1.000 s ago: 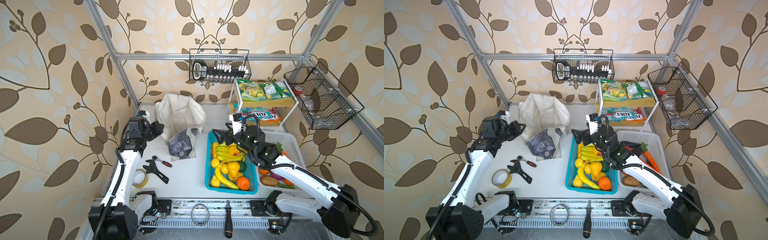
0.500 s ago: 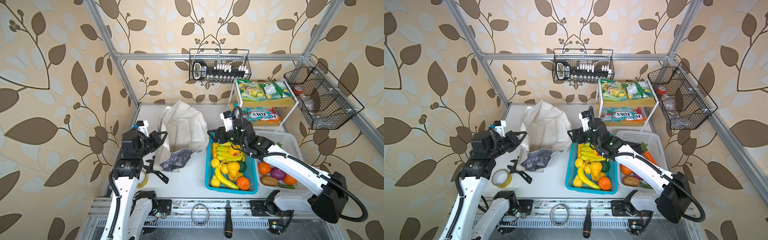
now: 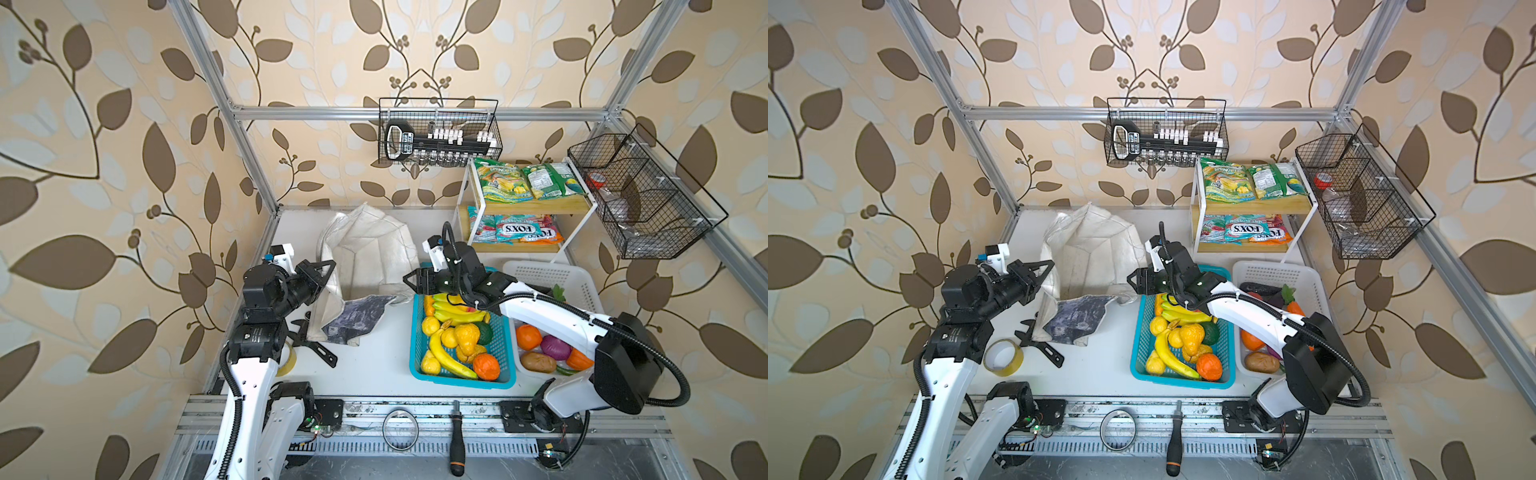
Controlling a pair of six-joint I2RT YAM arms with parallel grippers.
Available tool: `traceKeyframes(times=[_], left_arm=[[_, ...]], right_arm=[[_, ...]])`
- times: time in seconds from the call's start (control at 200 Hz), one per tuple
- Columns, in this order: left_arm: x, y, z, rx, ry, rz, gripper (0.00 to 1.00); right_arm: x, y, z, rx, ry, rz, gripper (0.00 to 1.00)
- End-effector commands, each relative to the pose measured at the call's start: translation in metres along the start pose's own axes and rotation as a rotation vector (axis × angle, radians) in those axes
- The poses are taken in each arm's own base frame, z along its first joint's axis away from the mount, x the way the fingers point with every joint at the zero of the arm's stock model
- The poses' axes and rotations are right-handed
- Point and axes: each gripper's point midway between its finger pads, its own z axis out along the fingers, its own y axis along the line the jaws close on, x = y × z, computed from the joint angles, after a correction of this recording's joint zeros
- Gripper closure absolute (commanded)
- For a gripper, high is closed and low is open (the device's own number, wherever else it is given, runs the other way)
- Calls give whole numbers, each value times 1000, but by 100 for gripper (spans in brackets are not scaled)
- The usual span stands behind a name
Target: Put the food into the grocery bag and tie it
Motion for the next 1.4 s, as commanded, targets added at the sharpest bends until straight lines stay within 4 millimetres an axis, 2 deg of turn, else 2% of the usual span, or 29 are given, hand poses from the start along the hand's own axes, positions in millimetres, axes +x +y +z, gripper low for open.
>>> traceKeyframes(times=[0.0, 0.22, 0.305, 0.35, 0.44, 0.595, 0.69, 0.915, 1.08, 1.155, 1.254, 1.394], left_arm=[[-4, -19, -4, 77, -25, 36, 100], [-3, -11, -5, 62, -37, 32, 100], [-2, -9, -2, 66, -29, 19, 100], [-2, -8, -1, 69, -24, 11, 100], [-3, -4, 1, 59, -30, 4, 100], [-3, -6, -1, 64, -33, 13, 100], [-2, -7, -3, 63, -35, 13, 100], [-2, -9, -7, 71, -49, 8, 100], [1, -14, -8, 96, -35, -12, 100], [3, -20, -11, 113, -25, -19, 100], [7, -31, -18, 158, -15, -38, 100], [9, -46, -27, 189, -15, -27, 100]], right_arm=[[5, 0, 3, -10, -12, 53, 29], [8, -3, 15, -31, -26, 91, 35], [7, 3, 17, -64, -45, 101, 48], [6, 8, 17, -84, -50, 108, 51], [14, 11, 18, -69, -9, 85, 49], [21, -16, 7, 43, -29, 70, 48], [22, -23, 8, 40, -26, 90, 50], [17, -4, 17, -37, -34, 82, 51], [17, 4, 22, -55, -29, 72, 61], [19, 5, 21, -64, -24, 66, 70], [13, 4, 7, -59, -56, 61, 100], [-8, 1, -28, -36, -128, 40, 100]])
